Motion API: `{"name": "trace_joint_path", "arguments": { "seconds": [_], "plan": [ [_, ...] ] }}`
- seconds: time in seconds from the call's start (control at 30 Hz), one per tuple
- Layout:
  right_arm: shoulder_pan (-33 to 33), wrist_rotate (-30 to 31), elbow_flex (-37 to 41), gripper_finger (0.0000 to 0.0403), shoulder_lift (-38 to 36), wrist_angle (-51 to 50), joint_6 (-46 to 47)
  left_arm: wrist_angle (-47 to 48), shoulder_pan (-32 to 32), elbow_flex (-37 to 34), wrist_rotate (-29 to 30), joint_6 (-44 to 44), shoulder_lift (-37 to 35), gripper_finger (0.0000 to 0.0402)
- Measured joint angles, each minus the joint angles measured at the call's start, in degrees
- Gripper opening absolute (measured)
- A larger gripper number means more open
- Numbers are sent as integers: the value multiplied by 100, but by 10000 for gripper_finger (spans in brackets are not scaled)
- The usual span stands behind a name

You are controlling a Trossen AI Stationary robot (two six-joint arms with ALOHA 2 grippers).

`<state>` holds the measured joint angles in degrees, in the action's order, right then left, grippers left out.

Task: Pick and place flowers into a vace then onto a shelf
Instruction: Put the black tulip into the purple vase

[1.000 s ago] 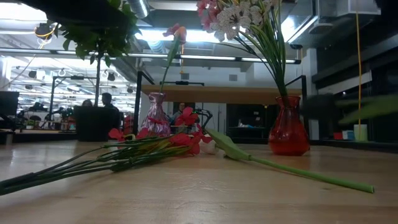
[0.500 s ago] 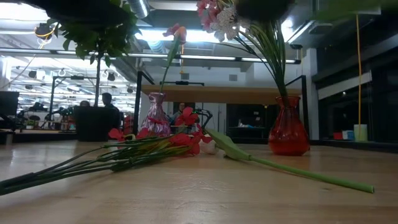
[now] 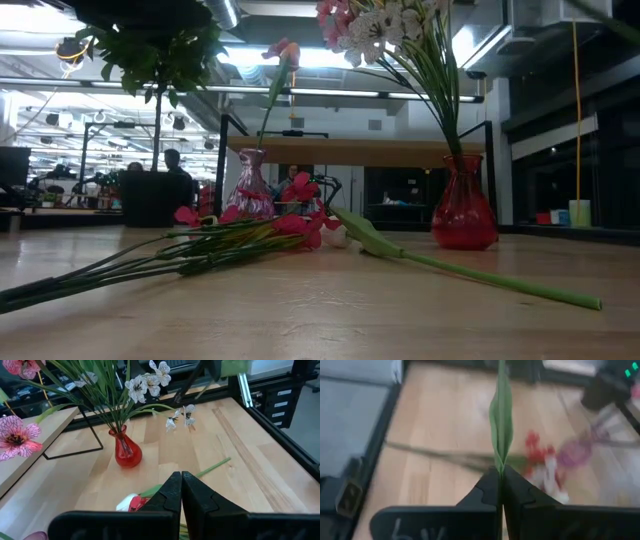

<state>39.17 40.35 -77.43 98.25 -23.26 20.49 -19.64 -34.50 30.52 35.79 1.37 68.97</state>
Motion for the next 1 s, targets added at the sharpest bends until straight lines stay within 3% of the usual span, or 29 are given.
{"name": "trace_joint_path", "arguments": {
  "seconds": [0.23,0.37,0.53,0.63,0.83,1.0],
  "plan": [
    [-481,-590,537,4,-8,2190,-1479,-34,0,0,-8,26,0,2],
    [-557,-1155,832,2,-10,3442,-2269,-35,0,0,-358,105,0,3],
    [-601,-1571,1162,2,-13,4624,-2572,-119,-2,-4,-701,83,2,5],
    [-606,-1793,1577,2,-7,5894,-2841,-358,-1,-4,-721,-68,2,6],
    [-610,-1819,2503,2,-5,7982,-3368,-1118,5,-4,-720,-454,24,9],
    [-710,-1816,2622,2,-6,8388,-3638,-1798,60,-4,-871,-652,252,41]
  ]
}}
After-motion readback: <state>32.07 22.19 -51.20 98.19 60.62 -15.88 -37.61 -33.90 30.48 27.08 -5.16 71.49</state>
